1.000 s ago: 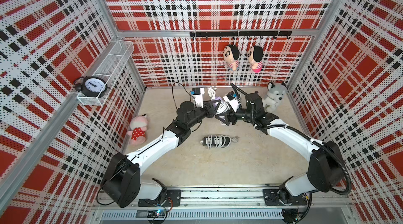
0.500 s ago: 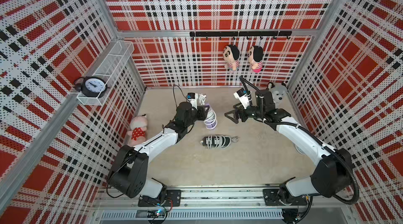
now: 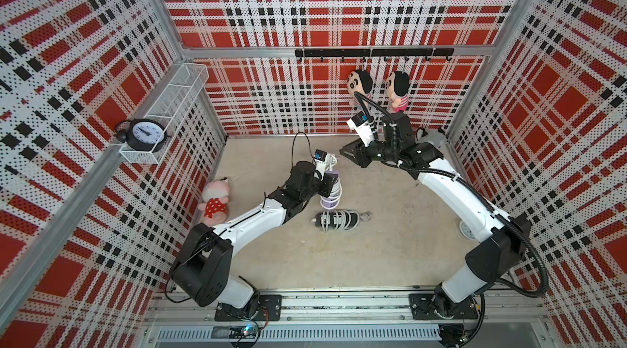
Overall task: Unwrap the cord wrapped around the power strip
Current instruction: Adjust the power strip, then unwrap the power cord from the power strip.
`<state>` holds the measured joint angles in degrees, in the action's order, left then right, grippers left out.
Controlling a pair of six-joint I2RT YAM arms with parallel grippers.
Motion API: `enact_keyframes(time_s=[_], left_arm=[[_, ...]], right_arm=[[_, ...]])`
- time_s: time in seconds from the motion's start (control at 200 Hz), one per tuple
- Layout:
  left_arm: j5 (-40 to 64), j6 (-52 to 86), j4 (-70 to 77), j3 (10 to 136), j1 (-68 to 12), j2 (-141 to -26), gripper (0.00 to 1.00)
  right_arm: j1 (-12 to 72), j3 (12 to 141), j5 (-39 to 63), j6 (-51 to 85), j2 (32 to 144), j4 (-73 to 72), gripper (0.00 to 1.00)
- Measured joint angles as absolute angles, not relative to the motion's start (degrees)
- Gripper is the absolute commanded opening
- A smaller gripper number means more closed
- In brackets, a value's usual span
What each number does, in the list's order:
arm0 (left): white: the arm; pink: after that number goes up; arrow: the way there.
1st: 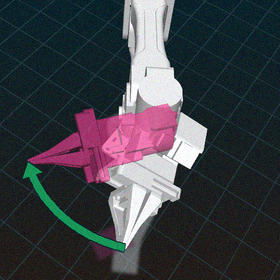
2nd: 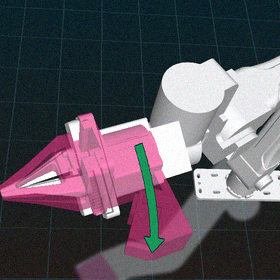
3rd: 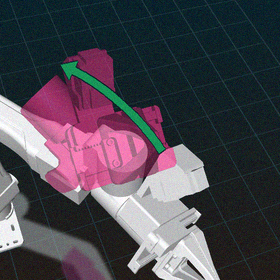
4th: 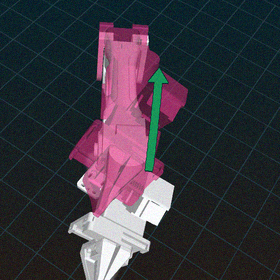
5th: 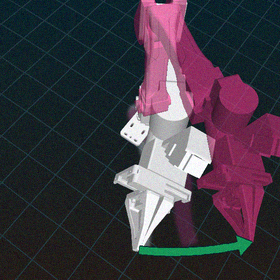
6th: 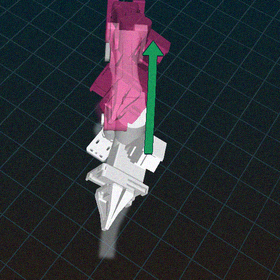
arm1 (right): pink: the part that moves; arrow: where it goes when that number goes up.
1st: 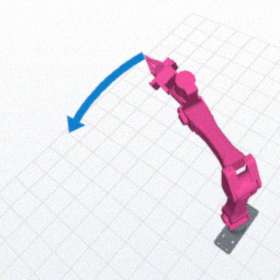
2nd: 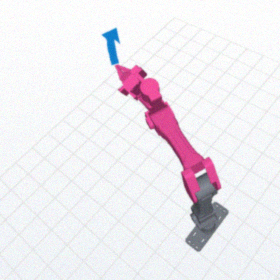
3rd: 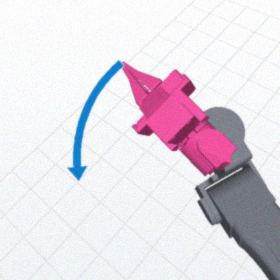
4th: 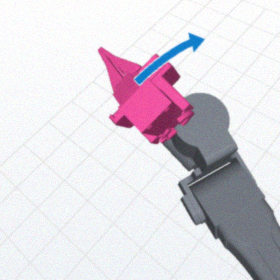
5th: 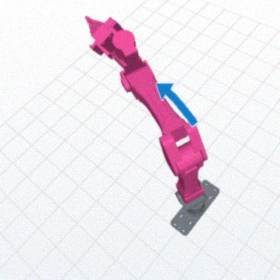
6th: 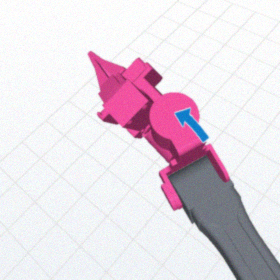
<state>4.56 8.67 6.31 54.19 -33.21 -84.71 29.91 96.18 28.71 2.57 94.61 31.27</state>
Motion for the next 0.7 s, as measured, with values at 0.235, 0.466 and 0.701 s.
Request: enact_keyframes(time_s=[0.235,0.466,0.701], left_arm=[[4.45,7.11,4.64,54.89,-33.8,-84.73,0.0],[4.45,6.66,4.62,54.92,-34.33,-84.73,0.0],[4.01,6.11,3.4,55.57,-34.59,-84.73,0.0]], right_arm=[[30.61,96.88,29.08,2.48,98.48,36.51,0.12],[30.63,97.03,29.26,2.48,98.91,36.93,0.22],[30.65,98.32,29.21,2.55,100.82,36.67,0.25]])
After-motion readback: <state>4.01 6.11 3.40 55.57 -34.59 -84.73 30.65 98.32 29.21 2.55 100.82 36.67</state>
